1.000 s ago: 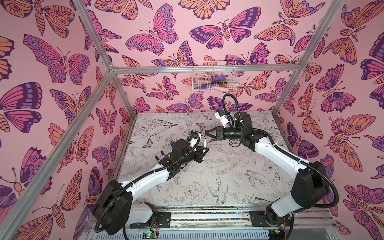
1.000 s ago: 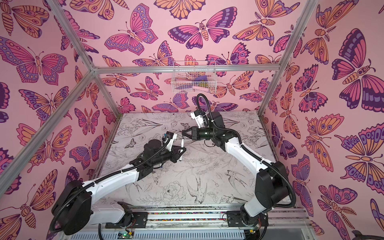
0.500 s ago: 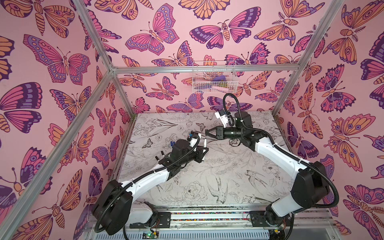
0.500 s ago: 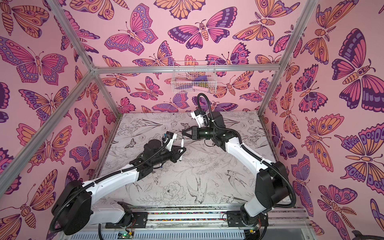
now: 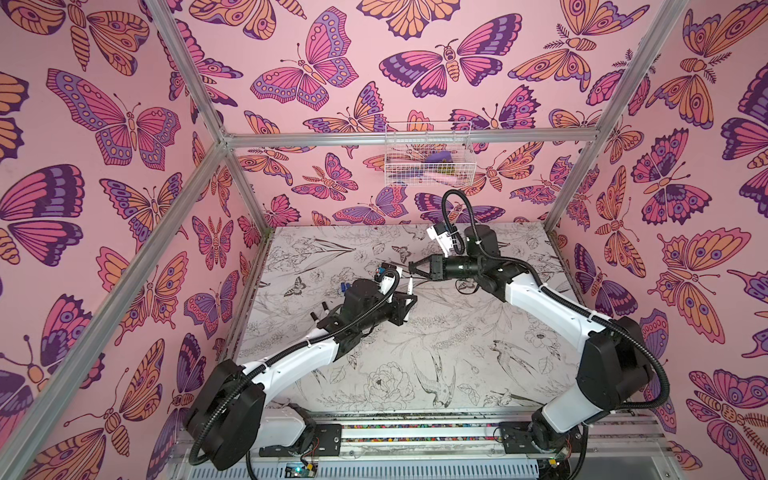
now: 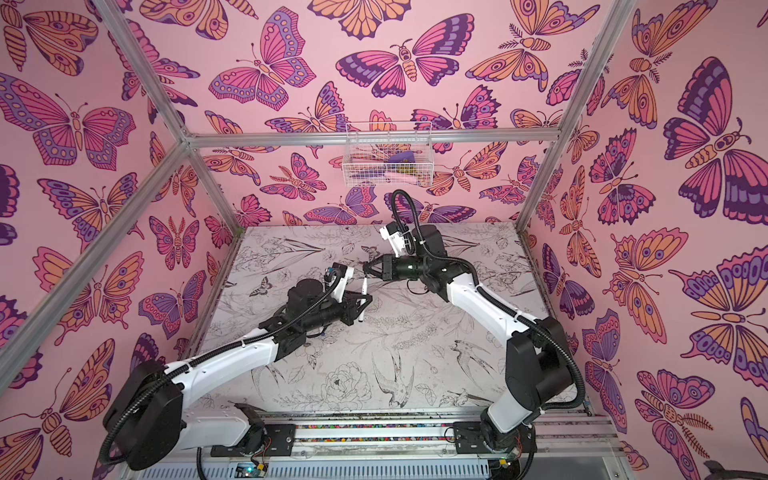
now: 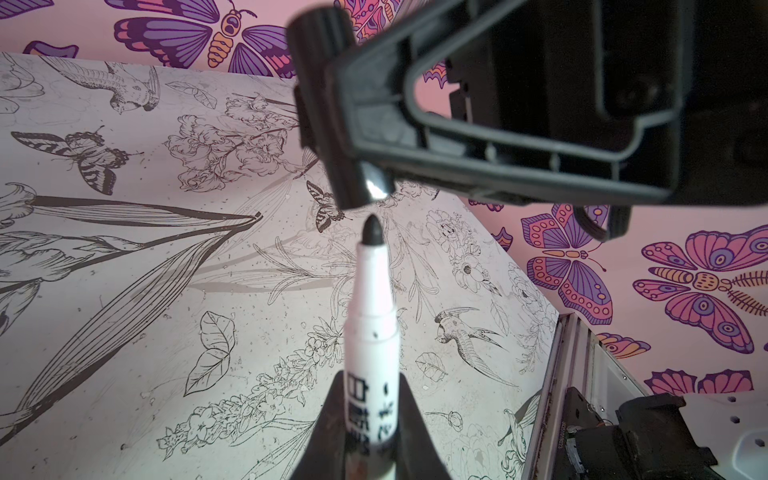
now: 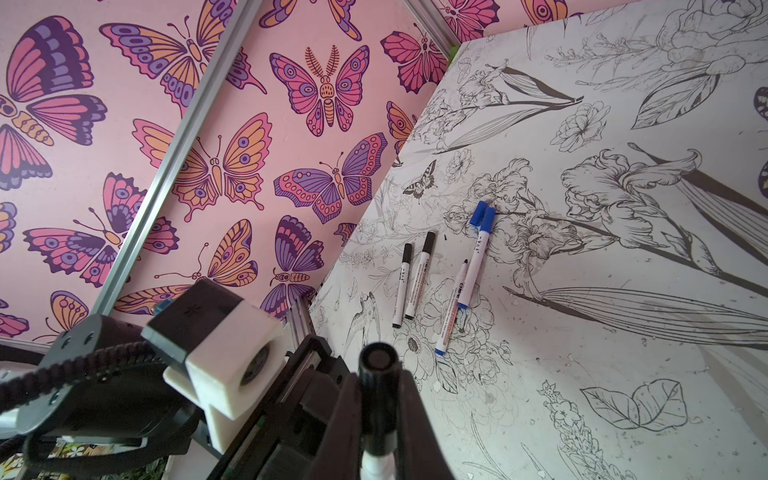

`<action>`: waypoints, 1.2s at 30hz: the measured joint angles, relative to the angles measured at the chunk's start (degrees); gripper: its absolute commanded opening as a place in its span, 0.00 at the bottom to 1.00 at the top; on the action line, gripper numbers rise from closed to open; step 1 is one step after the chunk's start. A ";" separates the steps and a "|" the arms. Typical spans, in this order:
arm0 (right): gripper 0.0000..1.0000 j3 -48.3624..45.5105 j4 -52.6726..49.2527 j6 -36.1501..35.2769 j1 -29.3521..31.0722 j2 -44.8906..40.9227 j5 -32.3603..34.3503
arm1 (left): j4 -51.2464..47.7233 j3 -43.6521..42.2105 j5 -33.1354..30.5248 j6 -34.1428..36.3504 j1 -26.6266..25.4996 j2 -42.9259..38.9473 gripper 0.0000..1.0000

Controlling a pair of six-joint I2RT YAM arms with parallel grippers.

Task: Insert the pens into the pen caps
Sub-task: 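Lower the black cap onto the marker tip with the right gripper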

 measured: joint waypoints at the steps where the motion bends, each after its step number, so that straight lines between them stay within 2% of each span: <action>1: 0.00 -0.04 0.00 -0.04 0.13 0.00 -0.02 | 0.00 0.00 0.00 0.00 0.00 0.00 0.00; 14: 0.00 -3.02 -0.39 -0.37 0.96 -1.49 0.04 | -0.26 -0.17 -0.33 0.00 -0.02 -0.09 0.00; 27: 0.00 -8.74 5.66 -0.24 0.68 -7.98 0.24 | 5.66 -0.07 5.16 -2.54 0.00 -0.02 0.00; 31: 0.00 -8.57 6.51 -1.64 0.26 -8.96 -0.74 | 6.45 0.85 4.55 0.02 -0.20 0.04 0.00; 36: 0.02 -5.57 2.78 -6.88 0.26 -10.12 -0.68 | 9.97 0.98 -0.39 6.67 -1.57 -0.11 0.00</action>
